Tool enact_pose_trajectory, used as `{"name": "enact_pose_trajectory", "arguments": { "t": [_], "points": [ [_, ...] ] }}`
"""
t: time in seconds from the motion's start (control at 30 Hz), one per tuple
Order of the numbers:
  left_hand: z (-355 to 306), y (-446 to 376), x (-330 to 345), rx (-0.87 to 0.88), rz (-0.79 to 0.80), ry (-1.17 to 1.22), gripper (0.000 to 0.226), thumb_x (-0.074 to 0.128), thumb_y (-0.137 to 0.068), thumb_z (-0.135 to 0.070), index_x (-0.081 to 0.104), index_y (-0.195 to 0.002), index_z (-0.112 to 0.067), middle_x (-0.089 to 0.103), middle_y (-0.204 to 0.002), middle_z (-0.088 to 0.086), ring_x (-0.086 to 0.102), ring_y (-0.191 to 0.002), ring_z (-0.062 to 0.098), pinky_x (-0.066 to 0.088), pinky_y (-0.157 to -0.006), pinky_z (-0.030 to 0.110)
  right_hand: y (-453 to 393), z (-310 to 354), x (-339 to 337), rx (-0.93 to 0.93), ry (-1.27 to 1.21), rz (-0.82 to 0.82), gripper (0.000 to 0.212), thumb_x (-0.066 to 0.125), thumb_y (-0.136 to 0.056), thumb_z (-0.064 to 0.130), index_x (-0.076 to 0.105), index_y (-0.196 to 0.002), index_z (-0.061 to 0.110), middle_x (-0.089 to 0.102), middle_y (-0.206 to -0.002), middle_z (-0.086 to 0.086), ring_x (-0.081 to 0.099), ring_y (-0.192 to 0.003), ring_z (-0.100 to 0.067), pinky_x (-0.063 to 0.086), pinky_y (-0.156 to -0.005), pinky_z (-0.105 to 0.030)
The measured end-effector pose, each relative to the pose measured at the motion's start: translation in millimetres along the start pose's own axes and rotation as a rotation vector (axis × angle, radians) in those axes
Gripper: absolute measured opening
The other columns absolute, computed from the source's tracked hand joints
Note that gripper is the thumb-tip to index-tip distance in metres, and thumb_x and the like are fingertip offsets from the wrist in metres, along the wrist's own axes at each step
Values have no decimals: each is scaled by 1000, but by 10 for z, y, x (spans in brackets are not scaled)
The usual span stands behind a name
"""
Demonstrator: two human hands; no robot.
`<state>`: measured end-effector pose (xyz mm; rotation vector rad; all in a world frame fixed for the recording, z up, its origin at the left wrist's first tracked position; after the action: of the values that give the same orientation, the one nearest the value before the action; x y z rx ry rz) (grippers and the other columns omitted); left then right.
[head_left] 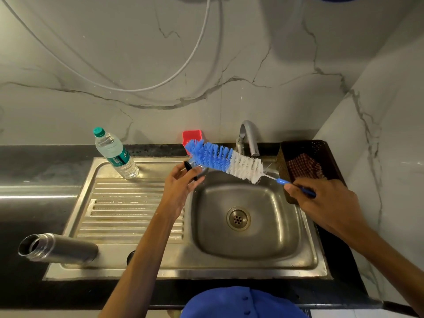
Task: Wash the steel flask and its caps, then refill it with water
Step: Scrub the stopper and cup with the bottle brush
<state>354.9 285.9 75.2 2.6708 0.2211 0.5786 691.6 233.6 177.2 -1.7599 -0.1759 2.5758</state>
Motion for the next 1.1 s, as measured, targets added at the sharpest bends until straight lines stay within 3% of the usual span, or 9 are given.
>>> {"name": "enact_pose_trajectory", "arguments": {
  "t": [0.1,0.17,0.37,0.47,0.63,0.77,0.87,1.0,1.1],
  "points": [
    [131,131,192,20,195,-317,56,87,-81,-7,65,-132,-13,74,-127,7,72,-118,24,56,-105,44,-32,-3,67,-7,22,0,39,47,-93,68,66,-82,36,57,-57,12,55,-54,-6,50,-55,-30],
    [146,190,257,30,238,-332,56,86,-80,-4,66,-130,-20,76,-124,2,72,-118,21,57,-102,40,-47,-22,88,9,23,5,37,48,-94,67,65,-83,36,58,-59,12,56,-56,-7,49,-57,-30],
    [-143,37,-39,50,96,-188,59,83,-81,1,64,-136,-7,75,-126,14,70,-122,33,56,-105,43,-52,55,92,-32,-16,-17,28,51,-95,65,59,-78,43,57,-59,12,56,-57,-10,48,-55,-30],
    [52,174,128,-9,164,-250,66,82,-79,7,60,-139,-13,74,-128,12,75,-112,37,63,-94,48,-120,105,192,-42,27,-3,33,51,-96,65,63,-83,38,58,-59,12,57,-56,-8,52,-55,-31],
    [-13,41,-140,-23,0,17,78,74,-85,13,44,-151,-18,72,-124,28,74,-109,42,64,-88,39,-66,51,175,-88,33,3,36,49,-96,65,65,-84,36,55,-55,12,54,-51,-6,50,-49,-31],
    [1,145,36,-63,118,84,74,77,-82,8,47,-146,-16,66,-132,29,72,-117,40,62,-94,41,-26,77,283,-54,11,43,35,49,-97,64,64,-85,36,56,-56,10,55,-53,-7,46,-50,-28],
    [114,170,152,-54,96,30,62,85,-76,-4,57,-130,-16,60,-137,30,75,-111,32,63,-90,37,-60,111,309,-26,0,69,34,49,-98,63,65,-86,35,57,-58,10,56,-55,-6,40,-52,-25],
    [13,39,-91,-11,-83,114,69,83,-76,-5,52,-136,-17,69,-121,29,75,-97,30,64,-81,32,18,59,238,-57,2,33,27,55,-97,59,66,-85,37,56,-55,12,55,-50,-4,42,-47,-24],
    [34,73,-75,-10,-34,-124,75,89,-72,-12,51,-136,-8,69,-122,24,77,-97,30,63,-83,30,47,59,282,-68,2,64,27,54,-97,60,64,-85,39,56,-55,11,56,-50,-5,46,-48,-26]
  ]
}}
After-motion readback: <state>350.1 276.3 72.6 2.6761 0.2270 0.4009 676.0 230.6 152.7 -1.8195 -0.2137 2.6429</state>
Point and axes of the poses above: each hand's wrist, its own y-axis away from the middle knuckle, its own x-axis out of the palm, z = x × y, the point moved 4 cm from there along -y, towards the middle knuckle
